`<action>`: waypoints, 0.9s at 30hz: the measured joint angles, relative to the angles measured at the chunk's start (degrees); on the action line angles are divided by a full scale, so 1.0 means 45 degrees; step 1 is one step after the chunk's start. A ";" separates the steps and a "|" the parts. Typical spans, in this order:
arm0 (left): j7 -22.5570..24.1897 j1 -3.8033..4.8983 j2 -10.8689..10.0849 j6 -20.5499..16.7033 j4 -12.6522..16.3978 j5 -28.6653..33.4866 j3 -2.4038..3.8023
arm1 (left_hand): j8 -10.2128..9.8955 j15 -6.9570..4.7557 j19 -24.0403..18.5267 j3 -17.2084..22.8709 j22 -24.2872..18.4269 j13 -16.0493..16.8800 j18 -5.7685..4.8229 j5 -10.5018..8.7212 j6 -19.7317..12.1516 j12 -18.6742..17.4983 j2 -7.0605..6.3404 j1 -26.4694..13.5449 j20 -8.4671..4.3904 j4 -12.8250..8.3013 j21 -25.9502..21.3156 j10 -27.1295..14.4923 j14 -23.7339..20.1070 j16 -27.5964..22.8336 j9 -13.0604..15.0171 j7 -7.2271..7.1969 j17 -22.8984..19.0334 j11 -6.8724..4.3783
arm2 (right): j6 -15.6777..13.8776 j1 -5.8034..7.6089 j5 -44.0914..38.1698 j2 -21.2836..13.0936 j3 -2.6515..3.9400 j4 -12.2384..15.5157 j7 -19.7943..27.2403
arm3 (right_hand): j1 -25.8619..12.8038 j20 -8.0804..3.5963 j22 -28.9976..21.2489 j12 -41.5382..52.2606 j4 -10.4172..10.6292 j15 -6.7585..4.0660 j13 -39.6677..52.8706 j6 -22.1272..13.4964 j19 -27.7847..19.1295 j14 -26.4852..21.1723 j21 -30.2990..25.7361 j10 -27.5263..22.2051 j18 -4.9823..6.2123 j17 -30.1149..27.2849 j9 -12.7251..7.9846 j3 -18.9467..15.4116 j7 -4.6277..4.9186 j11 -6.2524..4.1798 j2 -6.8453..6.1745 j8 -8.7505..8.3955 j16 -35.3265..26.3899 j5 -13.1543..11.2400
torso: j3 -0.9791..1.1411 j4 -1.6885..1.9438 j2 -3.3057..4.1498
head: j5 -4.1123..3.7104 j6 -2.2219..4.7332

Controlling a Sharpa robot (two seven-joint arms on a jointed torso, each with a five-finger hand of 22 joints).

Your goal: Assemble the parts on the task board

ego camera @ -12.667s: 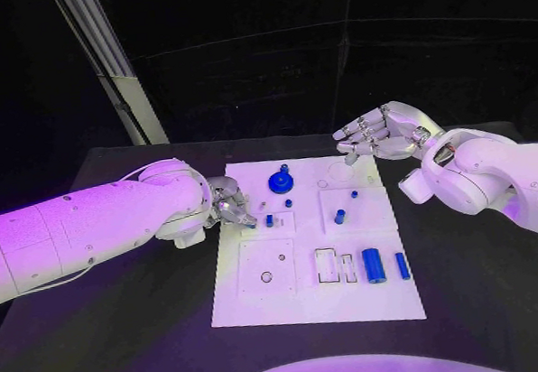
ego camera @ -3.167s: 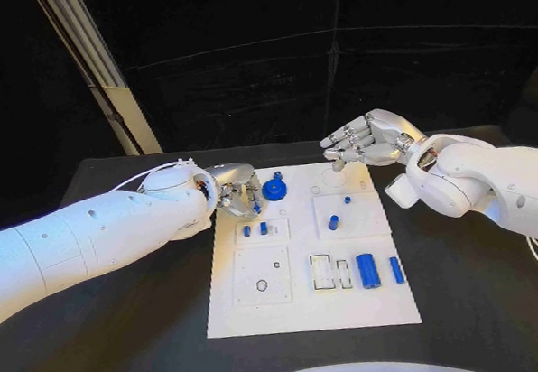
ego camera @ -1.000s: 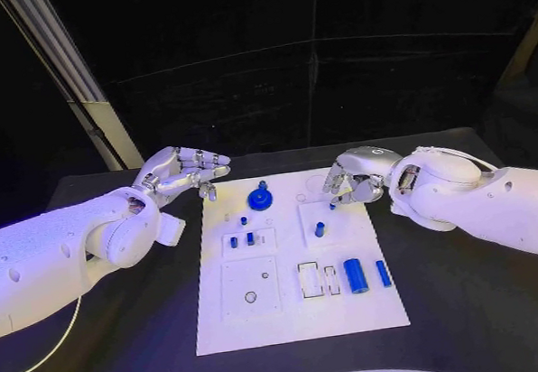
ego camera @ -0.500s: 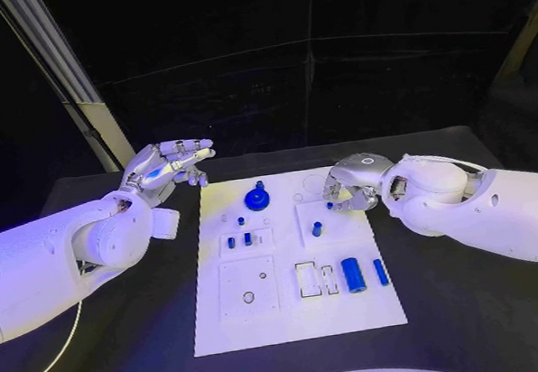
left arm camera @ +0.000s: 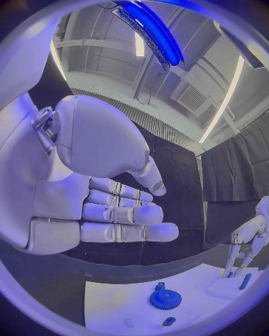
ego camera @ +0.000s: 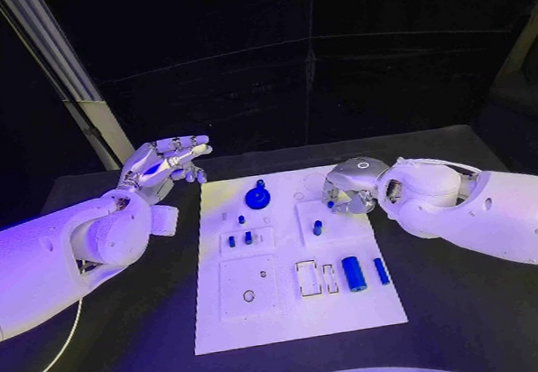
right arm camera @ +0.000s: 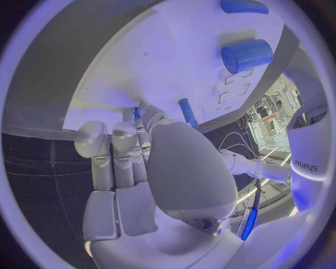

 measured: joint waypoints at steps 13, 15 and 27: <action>-0.0001 0.0000 0.0001 -0.0009 -0.0048 0.0071 0.0000 | 0.0000 0.0046 0.0000 -0.0054 -0.0023 -0.0001 -0.0003 0.0000 0.0045 0.0000 0.0000 0.0000 0.0000 0.0015 0.0000 0.0000 -0.0045 0.0000 -0.0001 0.0045 -0.0035 0.0000 | 0.0212 0.0022 -0.0033 0.0160 0.0051 -0.0126 0.0006 | 0.0070 -0.0067 0.1539 0.0145 -0.0437 -0.0001 0.0016 0.0570 0.0668 0.0000 0.1184 0.0574 -0.0253 0.0812 0.0070 0.1434 -0.0083 -0.0159 0.0070 0.0041 0.1048 -0.0453 | -0.0001 -0.0005 -0.0005 | 0.0035 -0.0071; -0.0001 0.0000 0.0001 -0.0009 -0.0056 0.0076 0.0000 | -0.0001 0.0046 0.0000 -0.0072 -0.0027 -0.0001 -0.0004 0.0000 0.0045 0.0000 0.0000 0.0001 0.0000 -0.0004 0.0000 0.0000 -0.0045 0.0000 -0.0001 0.0045 -0.0038 0.0000 | 0.0242 0.0026 -0.0037 0.0174 0.0056 -0.0137 0.0003 | 0.0072 -0.0092 0.1918 0.0184 -0.0561 -0.0001 0.0025 0.0694 0.0828 0.0000 0.1460 0.0676 -0.0397 0.0851 0.0081 0.1660 -0.0131 -0.0171 0.0072 0.0089 0.1080 -0.0485 | -0.0001 -0.0007 -0.0009 | 0.0026 -0.0072; -0.0005 0.0000 -0.0006 -0.0016 -0.0147 0.0092 0.0000 | -0.0001 0.0046 0.0000 -0.0071 -0.0041 -0.0002 -0.0004 0.0000 0.0044 0.0000 -0.0001 0.0001 0.0000 -0.0004 0.0001 0.0000 -0.0045 0.0001 -0.0002 0.0044 -0.0056 0.0000 | 0.0053 -0.0026 -0.0115 0.0143 0.0028 -0.0016 -0.0166 | -0.0290 -0.0086 0.2535 0.0169 -0.0994 -0.0001 0.0069 0.0844 0.0957 0.0000 0.1888 0.0820 -0.0395 0.0896 0.0108 0.2459 -0.0154 -0.0221 0.0221 0.0039 0.1339 -0.0660 | -0.0001 -0.0016 -0.0016 | -0.0033 -0.0065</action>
